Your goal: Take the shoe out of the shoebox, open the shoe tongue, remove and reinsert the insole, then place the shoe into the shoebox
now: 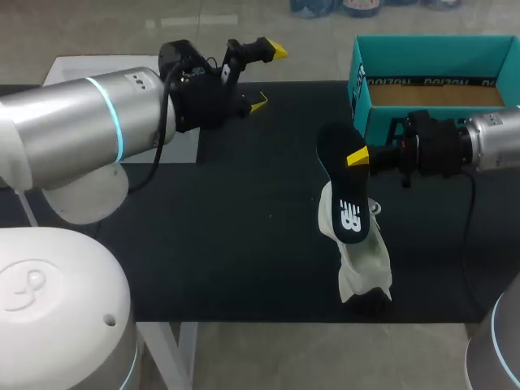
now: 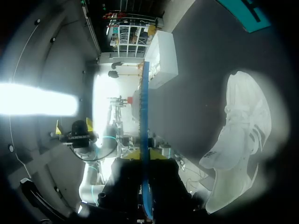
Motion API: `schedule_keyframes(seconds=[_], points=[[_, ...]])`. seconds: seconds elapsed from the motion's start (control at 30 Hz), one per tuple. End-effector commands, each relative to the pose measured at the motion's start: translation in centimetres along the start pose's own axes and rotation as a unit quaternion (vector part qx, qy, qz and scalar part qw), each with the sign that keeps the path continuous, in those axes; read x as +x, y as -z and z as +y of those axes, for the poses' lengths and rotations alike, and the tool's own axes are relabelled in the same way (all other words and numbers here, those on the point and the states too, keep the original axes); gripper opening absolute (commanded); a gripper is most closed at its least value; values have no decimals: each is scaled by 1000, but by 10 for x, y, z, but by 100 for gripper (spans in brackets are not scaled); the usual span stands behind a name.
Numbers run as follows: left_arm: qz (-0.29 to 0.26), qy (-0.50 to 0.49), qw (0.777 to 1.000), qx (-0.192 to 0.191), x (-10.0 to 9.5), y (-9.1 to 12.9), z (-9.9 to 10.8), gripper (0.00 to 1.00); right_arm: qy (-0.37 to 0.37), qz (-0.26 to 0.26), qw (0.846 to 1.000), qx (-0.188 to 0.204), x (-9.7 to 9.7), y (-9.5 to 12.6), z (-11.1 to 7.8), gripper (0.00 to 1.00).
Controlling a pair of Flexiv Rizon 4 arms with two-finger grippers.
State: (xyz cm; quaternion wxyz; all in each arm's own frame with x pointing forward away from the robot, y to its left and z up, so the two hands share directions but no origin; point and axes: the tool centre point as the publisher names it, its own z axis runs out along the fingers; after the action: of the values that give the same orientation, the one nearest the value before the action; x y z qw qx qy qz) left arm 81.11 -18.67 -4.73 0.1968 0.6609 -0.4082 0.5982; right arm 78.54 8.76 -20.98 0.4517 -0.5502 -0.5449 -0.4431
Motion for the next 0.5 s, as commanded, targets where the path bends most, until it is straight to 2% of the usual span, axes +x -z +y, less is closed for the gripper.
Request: schedule_keyframes(seconds=[0.03, 0.1, 0.17, 0.23, 0.27, 0.33, 0.37, 0.4, 0.43, 0.5], points=[[-17, -54, 988, -144, 8, -21, -14, 100, 0, -1, 1000, -1, 0, -1, 0, 0], [-16, -102, 973, -207, 17, -30, -15, 100, 0, -1, 1000, -1, 0, -1, 0, 0], [-33, -140, 959, -245, 21, -38, -16, 100, 0, -1, 1000, -1, 0, -1, 0, 0], [-44, -139, 937, -317, 22, -45, -16, 100, 0, -1, 1000, -1, 0, -1, 0, 0], [-72, -151, 937, -307, 21, -51, -18, 100, 0, -1, 1000, -1, 0, -1, 0, 0], [-83, -136, 922, -353, 20, -58, -21, 100, 0, -1, 1000, -1, 0, -1, 0, 0], [-93, -149, 923, -343, 20, -62, -23, 100, 0, -1, 1000, -1, 0, -1, 0, 0], [-107, -147, 920, -346, 20, -66, -24, 100, 0, -1, 1000, -1, 0, -1, 0, 0], [-110, -134, 913, -369, 20, -67, -25, 100, 0, -1, 1000, -1, 0, -1, 0, 0], [-118, -163, 909, -365, 22, -70, -25, 100, 0, -1, 1000, -1, 0, -1, 0, 0]])
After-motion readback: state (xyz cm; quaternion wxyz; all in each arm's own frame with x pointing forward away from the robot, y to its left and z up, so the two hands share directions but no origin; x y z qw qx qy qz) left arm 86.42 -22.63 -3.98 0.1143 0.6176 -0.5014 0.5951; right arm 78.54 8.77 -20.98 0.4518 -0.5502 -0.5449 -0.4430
